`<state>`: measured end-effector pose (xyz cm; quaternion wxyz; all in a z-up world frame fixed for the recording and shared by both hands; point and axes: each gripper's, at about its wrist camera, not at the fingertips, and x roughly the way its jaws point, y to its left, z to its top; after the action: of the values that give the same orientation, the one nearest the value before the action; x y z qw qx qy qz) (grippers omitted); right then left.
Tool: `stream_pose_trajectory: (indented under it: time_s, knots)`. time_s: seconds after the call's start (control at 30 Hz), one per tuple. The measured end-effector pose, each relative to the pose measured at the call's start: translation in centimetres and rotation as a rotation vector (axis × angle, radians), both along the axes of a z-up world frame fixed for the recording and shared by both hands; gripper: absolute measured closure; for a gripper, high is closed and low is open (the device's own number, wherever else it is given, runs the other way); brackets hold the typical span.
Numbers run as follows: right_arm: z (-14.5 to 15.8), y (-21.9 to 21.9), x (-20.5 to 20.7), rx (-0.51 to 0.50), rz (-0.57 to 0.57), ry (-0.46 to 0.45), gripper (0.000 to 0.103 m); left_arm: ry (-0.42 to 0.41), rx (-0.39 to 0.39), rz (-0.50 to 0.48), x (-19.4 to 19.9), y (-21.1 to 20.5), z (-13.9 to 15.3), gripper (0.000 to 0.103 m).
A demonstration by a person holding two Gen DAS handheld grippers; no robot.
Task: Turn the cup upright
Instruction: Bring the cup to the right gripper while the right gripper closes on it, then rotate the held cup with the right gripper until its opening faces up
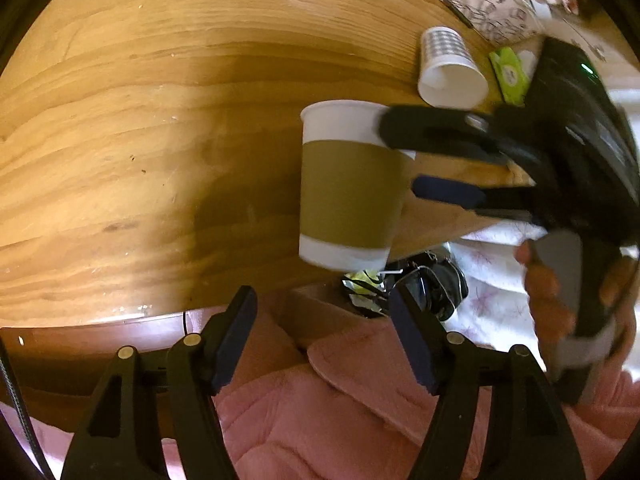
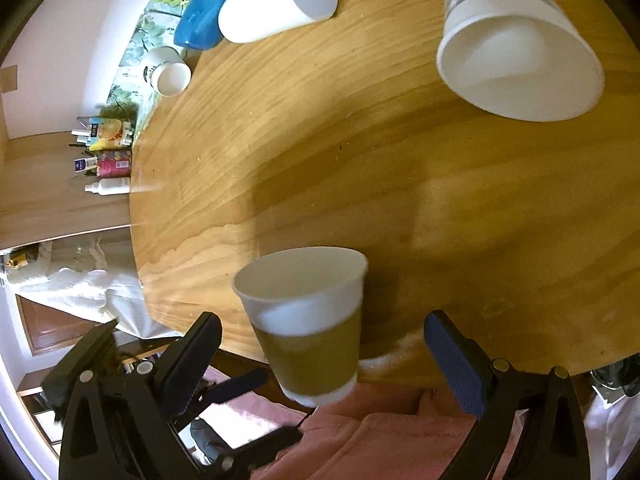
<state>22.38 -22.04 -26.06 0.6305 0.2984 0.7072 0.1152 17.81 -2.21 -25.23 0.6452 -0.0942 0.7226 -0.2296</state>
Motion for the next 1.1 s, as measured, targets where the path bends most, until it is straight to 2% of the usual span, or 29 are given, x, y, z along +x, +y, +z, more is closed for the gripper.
stream_pose_trajectory:
  time_s: [0.27, 0.43, 0.77, 1.1]
  knots:
    - [-1.2, 0.7, 0.2, -0.025, 0.021, 0.027, 0.017, -0.023, 0.028, 0.002, -0.8, 0.3, 1.0, 0.031]
    - [-1.1, 1.0, 0.1, -0.058, 0.041, 0.022, 0.037, -0.019, 0.037, 0.013, -1.3, 1.4, 1.0, 0.031]
    - [-0.3, 1.3, -0.2, -0.098, 0.069, -0.057, 0.039, -0.021, 0.064, 0.047, -1.2, 1.2, 0.6, 0.031]
    - [2.1, 3.0, -0.4, -0.101, 0.138, -0.275, 0.040, -0.028, 0.076, 0.107, -1.0, 2.4, 0.3, 0.031]
